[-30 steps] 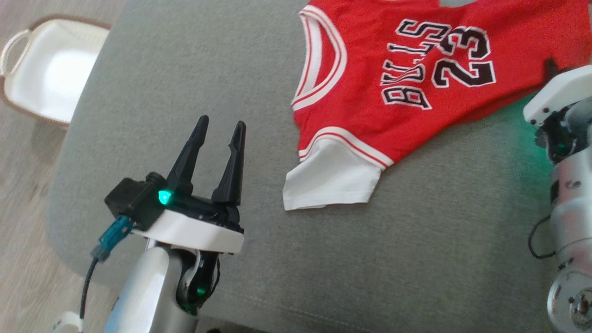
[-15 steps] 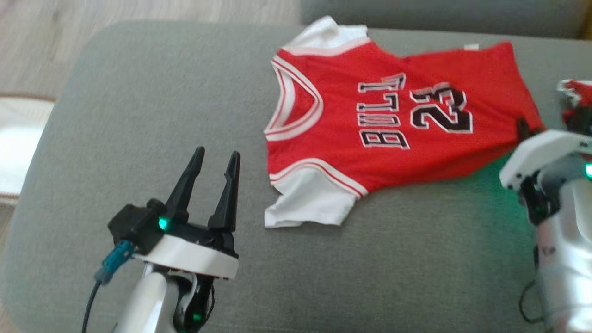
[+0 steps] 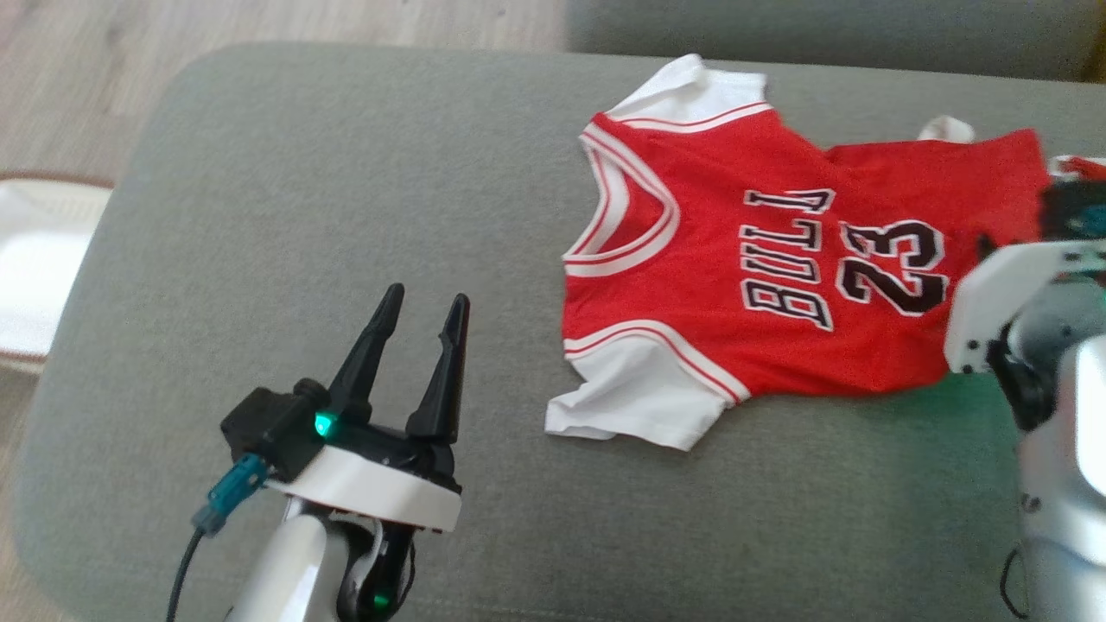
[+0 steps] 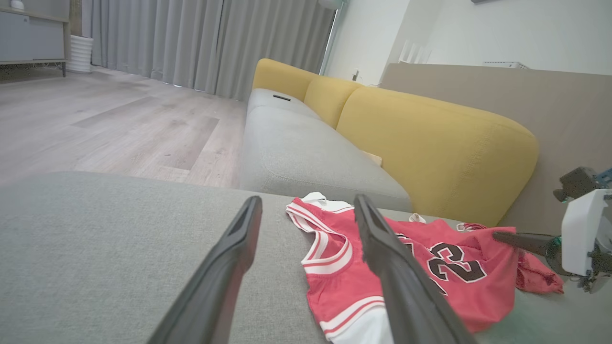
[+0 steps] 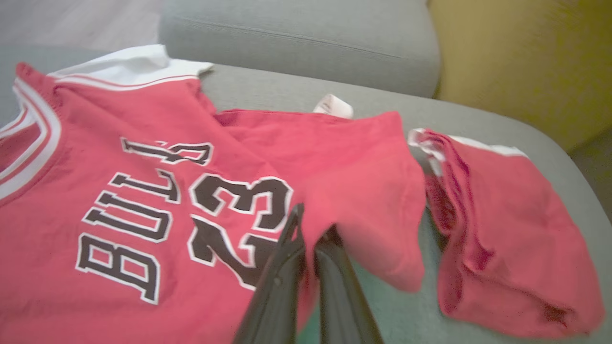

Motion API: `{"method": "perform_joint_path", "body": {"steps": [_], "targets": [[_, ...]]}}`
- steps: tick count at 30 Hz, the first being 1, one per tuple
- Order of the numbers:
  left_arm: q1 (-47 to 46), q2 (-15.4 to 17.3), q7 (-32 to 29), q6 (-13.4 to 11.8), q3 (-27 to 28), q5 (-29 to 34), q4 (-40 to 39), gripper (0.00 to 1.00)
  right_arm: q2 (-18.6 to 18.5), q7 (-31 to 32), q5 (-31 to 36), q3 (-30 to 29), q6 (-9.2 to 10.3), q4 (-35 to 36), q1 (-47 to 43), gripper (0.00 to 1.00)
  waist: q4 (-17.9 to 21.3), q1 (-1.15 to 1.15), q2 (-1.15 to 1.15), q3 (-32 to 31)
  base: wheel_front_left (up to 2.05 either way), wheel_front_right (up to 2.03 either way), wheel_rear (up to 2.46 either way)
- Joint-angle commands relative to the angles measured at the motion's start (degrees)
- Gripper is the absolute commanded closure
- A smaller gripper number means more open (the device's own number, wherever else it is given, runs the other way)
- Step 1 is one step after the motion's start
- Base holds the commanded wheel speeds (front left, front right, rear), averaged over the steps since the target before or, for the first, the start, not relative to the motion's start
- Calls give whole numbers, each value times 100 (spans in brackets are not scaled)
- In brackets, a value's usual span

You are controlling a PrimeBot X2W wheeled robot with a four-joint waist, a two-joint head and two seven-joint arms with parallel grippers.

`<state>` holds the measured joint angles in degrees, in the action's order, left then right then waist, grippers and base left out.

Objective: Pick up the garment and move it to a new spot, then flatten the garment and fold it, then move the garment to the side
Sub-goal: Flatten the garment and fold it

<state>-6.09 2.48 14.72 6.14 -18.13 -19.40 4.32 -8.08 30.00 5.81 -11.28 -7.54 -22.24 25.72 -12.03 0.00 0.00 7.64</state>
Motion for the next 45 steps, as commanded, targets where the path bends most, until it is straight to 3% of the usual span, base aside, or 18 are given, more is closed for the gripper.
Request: {"method": "perform_joint_path", "body": {"steps": [1,8,13,14,15,16,22,29,37,45], "targets": [[-278,40,28,30,102,-54,-179,0,-126,144,112,324,5,226,368,100,-243,0,0,195,0,0,0],[-414,40,28,33,-75,-101,-121,0,-447,545,302,893,5,-370,874,100,-709,0,0,494,0,0,0],[-531,40,28,35,-219,-149,-93,0,-699,425,408,1209,5,-1146,1386,100,-1053,0,0,683,0,0,0],[-546,40,28,29,-229,-158,-91,0,-713,398,393,1275,5,-1326,1483,82,-1090,0,0,704,0,0,0],[-560,40,28,26,-243,-165,-91,0,-746,331,410,1380,5,-1480,1579,44,-1128,0,0,731,0,0,0],[-571,40,28,24,-253,-170,-92,0,-771,211,412,1494,5,-1622,1671,0,-1152,0,0,745,0,0,0],[-585,40,28,-6,-225,-149,-67,0,-782,-331,14,2166,5,-2551,2010,0,-1096,0,0,702,0,0,0],[-579,40,28,6,-111,-50,-52,0,-661,-1128,-457,2300,5,-2914,2103,0,-722,0,0,487,0,0,0],[-428,40,28,25,156,59,-118,0,-550,-2327,-1270,2251,5,-2332,1584,0,-69,0,0,115,0,0,0],[-331,40,28,-2,344,13,-235,0,-460,-3060,-1708,1540,5,-1097,362,0,556,0,0,-32,0,0,0]]}}
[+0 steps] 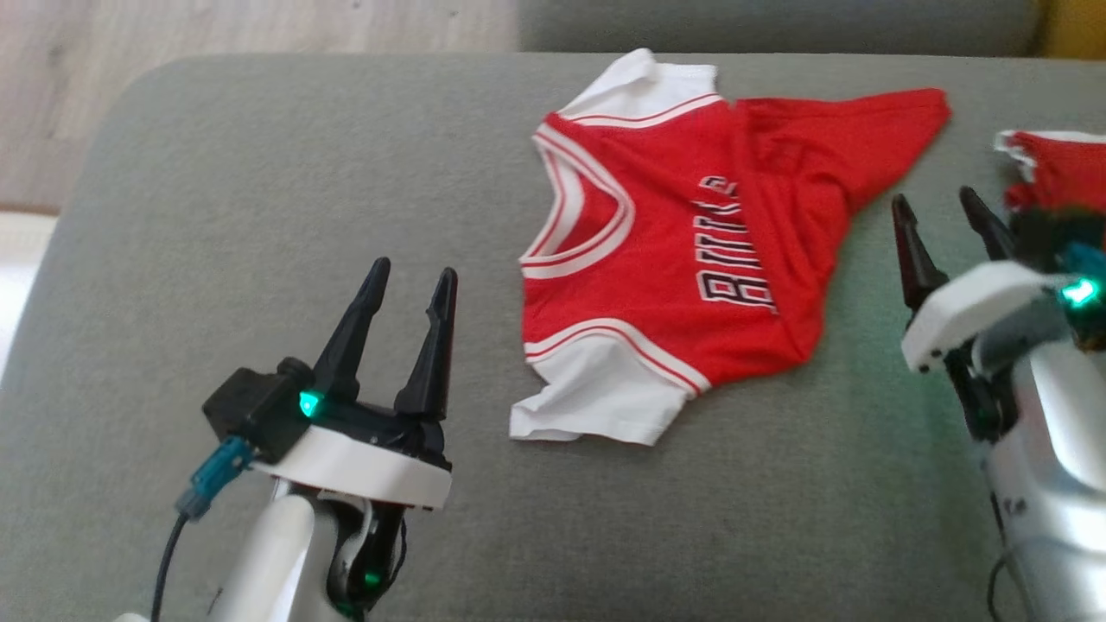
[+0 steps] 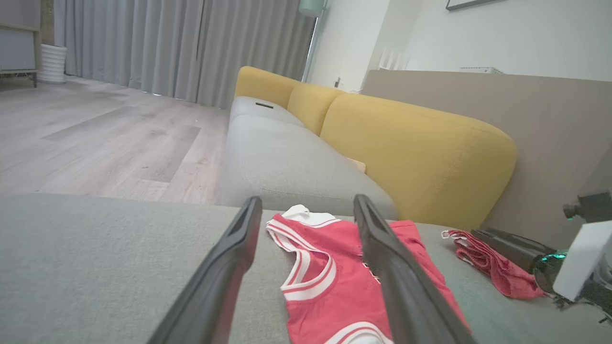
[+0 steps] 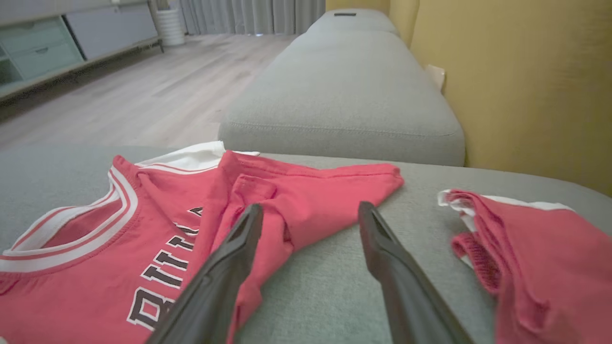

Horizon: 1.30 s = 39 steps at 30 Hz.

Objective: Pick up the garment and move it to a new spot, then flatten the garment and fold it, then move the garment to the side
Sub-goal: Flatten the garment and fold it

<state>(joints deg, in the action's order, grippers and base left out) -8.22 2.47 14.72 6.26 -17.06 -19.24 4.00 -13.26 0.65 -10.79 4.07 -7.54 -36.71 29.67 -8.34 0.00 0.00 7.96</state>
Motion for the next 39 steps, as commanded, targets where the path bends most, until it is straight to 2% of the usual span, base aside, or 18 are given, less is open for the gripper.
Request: {"method": "perform_joint_path", "body": {"steps": [1,11,16,22,29,39], "targets": [[-119,41,28,-14,236,-2,-203,0,57,-126,-47,5,5,350,-34,0,188,0,0,-64,0,0,0],[7,41,28,14,297,-81,-10,0,687,-527,-271,-651,5,1604,-1361,0,476,0,0,-72,0,0,0],[-8,41,28,42,261,-52,65,0,756,-452,-190,-699,5,1898,-1407,0,439,0,0,-23,0,0,0],[-114,41,28,61,125,-94,80,0,634,-176,-87,-541,5,2046,-1024,0,226,0,0,165,0,0,0],[-295,41,28,73,-72,-197,95,0,441,315,-47,-298,5,1622,-132,0,-215,0,0,572,0,0,0],[-517,41,28,50,-366,-350,74,0,312,747,140,-678,5,89,1045,0,-866,0,0,972,0,0,0]]}}
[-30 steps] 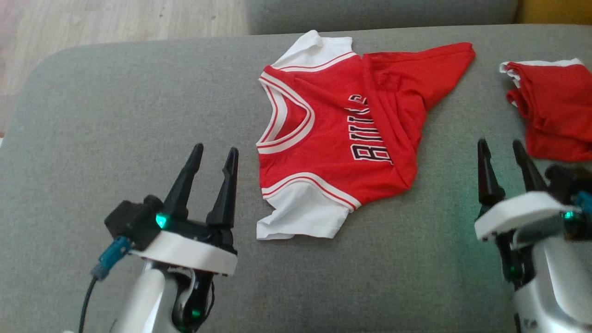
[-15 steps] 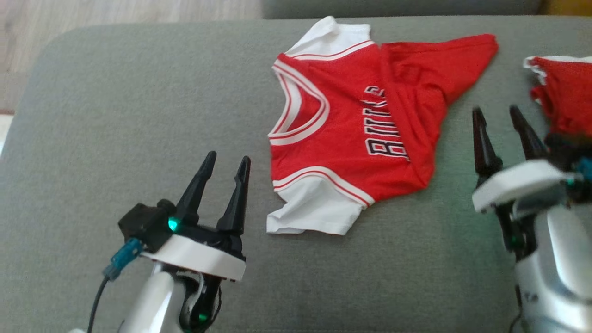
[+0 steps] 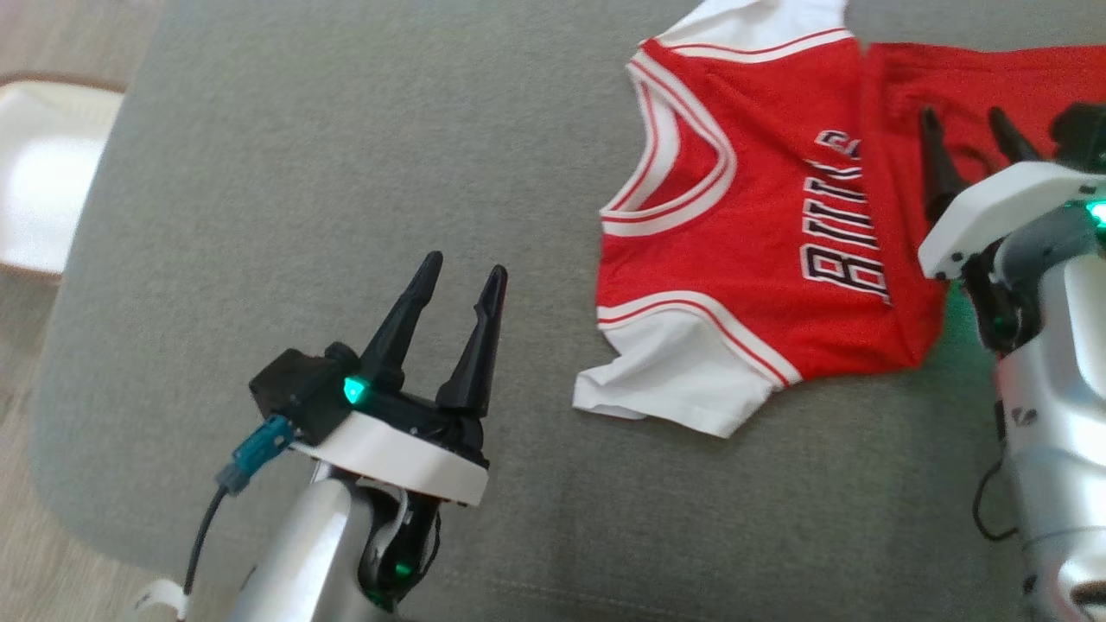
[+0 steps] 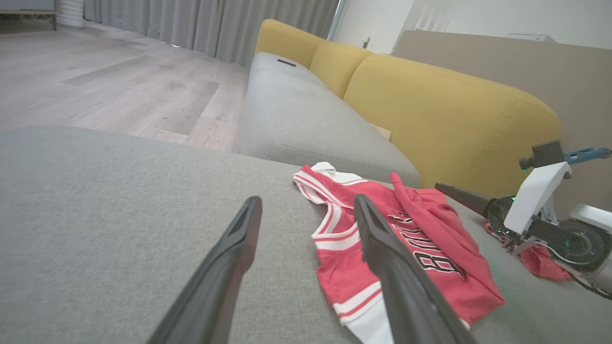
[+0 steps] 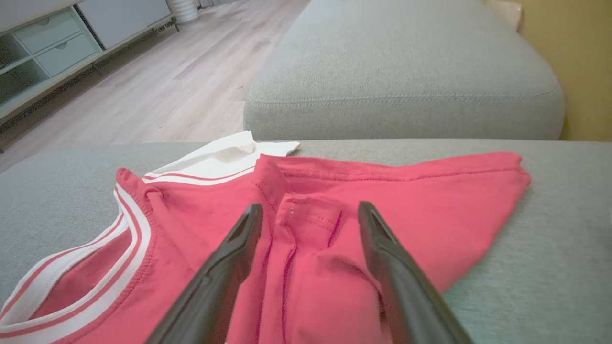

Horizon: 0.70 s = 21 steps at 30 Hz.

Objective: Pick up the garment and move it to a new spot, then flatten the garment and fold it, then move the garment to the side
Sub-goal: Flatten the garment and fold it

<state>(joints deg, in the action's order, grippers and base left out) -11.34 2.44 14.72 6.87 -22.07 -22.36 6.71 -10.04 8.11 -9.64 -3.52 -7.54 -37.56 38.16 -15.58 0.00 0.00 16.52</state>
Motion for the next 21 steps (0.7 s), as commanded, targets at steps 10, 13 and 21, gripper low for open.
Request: {"method": "perform_joint_path", "body": {"steps": [10,13,21], "targets": [[-257,43,28,-90,-98,-108,-232,0,-69,-30,224,-321,5,-886,812,0,-390,0,0,255,0,0,0],[-279,43,28,-106,-127,-119,-235,0,-69,-88,284,-422,5,-1123,950,0,-419,0,0,279,0,0,0],[-289,43,28,-117,-167,-119,-222,0,-20,-305,366,-523,5,-1525,1193,0,-411,0,0,306,0,0,0]]}}
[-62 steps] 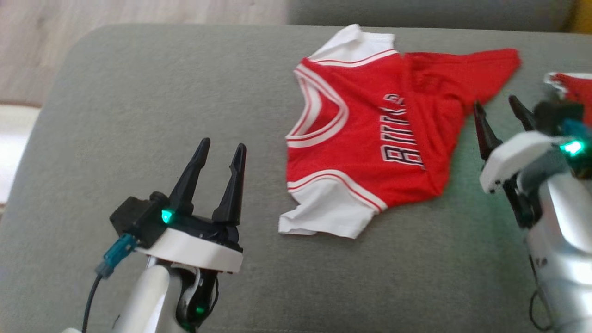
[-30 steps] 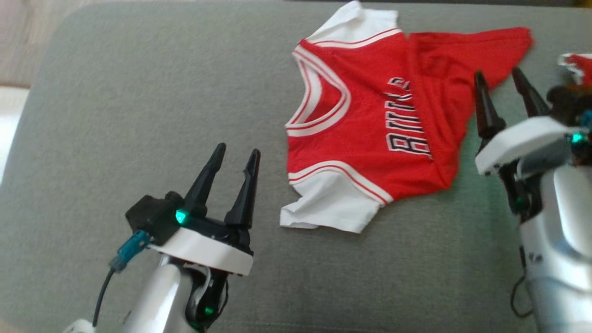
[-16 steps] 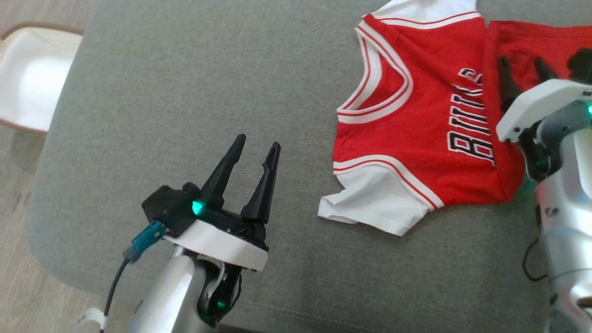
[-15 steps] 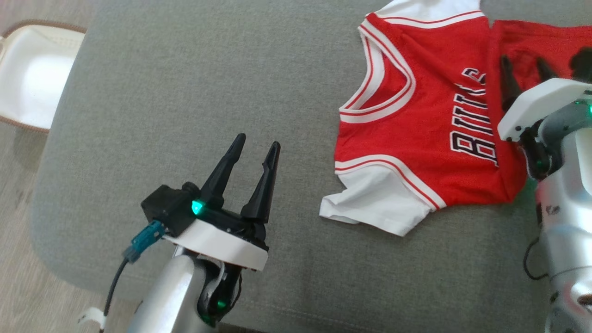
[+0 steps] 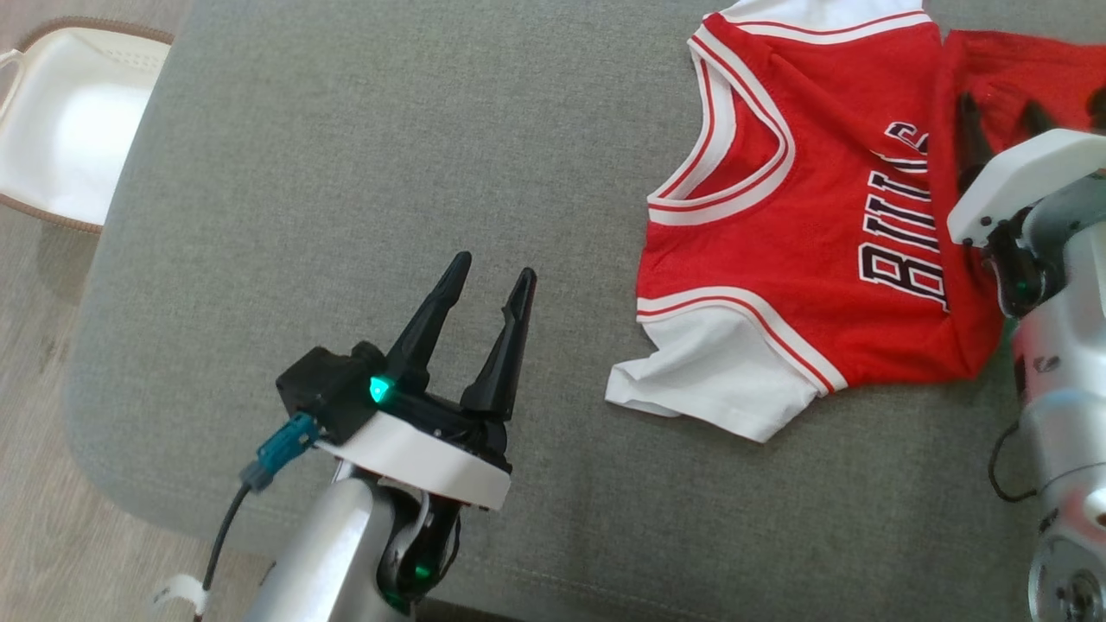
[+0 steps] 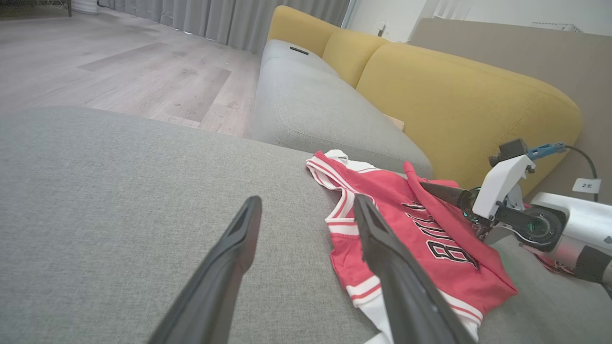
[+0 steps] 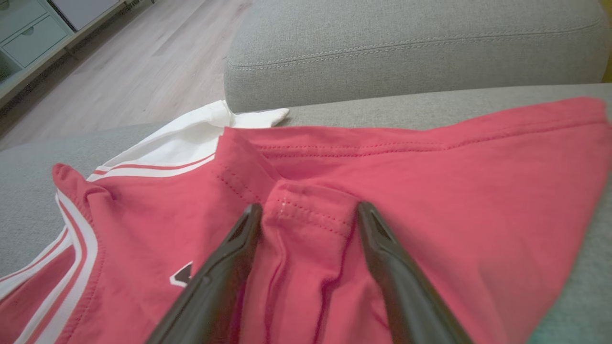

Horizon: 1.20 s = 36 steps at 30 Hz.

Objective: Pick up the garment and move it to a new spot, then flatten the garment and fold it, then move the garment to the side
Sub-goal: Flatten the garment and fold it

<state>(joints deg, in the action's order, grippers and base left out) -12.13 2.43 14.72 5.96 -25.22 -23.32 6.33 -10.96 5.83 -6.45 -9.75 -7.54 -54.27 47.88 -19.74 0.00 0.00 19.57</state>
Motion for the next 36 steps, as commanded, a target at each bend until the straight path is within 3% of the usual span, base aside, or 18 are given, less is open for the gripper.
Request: {"method": "perform_joint_path", "body": {"steps": [1,9,10,11,12,26,36], "targets": [[-213,44,28,-25,145,-21,-181,0,65,-107,70,118,5,109,254,0,9,0,0,7,0,0,0],[-256,44,28,-18,132,-15,-173,0,38,-279,205,279,5,-173,480,0,17,0,0,32,0,0,0],[-260,44,28,-17,132,-15,-169,0,31,-293,213,292,5,-210,501,43,16,0,0,32,0,0,0],[-263,44,28,-17,133,-16,-165,0,22,-305,221,303,5,-248,521,67,17,0,0,28,0,0,0],[-264,44,28,-17,137,-17,-160,0,14,-318,231,317,5,-283,537,100,19,0,0,22,0,0,0],[-100,44,28,-24,292,81,-83,0,-32,-728,-239,274,5,-430,416,100,427,0,0,-430,0,0,0],[272,44,28,11,639,263,-48,0,-103,-758,-1082,-3,5,715,-978,100,1185,0,0,-1058,0,0,0]]}}
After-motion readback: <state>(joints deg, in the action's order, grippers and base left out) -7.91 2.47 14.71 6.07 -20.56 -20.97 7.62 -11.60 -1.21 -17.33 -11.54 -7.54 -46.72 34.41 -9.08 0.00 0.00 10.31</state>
